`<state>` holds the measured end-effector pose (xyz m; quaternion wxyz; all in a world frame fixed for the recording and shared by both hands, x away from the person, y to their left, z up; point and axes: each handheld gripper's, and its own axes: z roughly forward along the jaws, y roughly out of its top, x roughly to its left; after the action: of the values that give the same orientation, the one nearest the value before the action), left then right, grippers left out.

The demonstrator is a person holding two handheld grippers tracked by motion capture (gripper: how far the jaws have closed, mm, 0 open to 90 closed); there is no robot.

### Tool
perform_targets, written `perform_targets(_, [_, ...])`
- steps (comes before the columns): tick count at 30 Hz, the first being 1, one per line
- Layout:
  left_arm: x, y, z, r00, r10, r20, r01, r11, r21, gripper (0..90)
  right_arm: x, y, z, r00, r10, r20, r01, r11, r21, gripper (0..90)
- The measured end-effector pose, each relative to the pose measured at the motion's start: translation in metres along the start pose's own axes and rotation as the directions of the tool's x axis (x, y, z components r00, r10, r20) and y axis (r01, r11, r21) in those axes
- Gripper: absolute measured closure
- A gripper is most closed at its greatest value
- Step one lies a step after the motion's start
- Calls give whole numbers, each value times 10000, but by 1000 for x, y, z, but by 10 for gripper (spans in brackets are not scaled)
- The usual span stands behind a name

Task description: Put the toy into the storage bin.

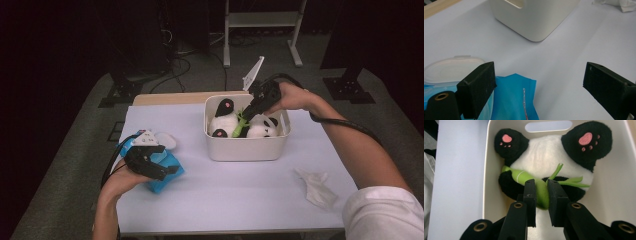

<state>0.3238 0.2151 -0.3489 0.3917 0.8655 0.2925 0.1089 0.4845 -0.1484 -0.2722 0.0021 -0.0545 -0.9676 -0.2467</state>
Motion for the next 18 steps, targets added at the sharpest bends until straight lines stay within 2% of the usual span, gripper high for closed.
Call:
perform_targets(6, [0, 1, 0, 9999, 150, 9, -150, 9999, 41, 99, -1, -3, 8, 9999, 143, -60, -144, 9999, -95, 753])
perform_targets(7, [-1, 1, 0, 9999, 113, 10, -113, 9999, 13, 100, -1, -4, 10, 9997, 223, -87, -225, 9995, -202, 712])
perform_targets(9, [-1, 1, 0, 9999, 106, 25, -106, 9999, -8, 99, -1, -5, 9, 9993, 349, -100, -351, 9991, -258, 699])
perform_targets(10, [-2, 0, 0, 10000, 95, 29, -95, 10000, -17, 99, -1, -8, 6, 9993, 368, -35, -369, 9983, -443, 667])
perform_targets(12, [-2, 0, 0, 9999, 108, 49, -108, 9999, -18, 99, -1, -10, 4, 9990, 438, -29, -439, 9975, -551, 654])
perform_targets(18, [-3, 2, 0, 9997, 223, 75, -223, 9998, -7, 99, 6, -21, -19, 9970, 728, 277, -690, 9905, -1190, 605])
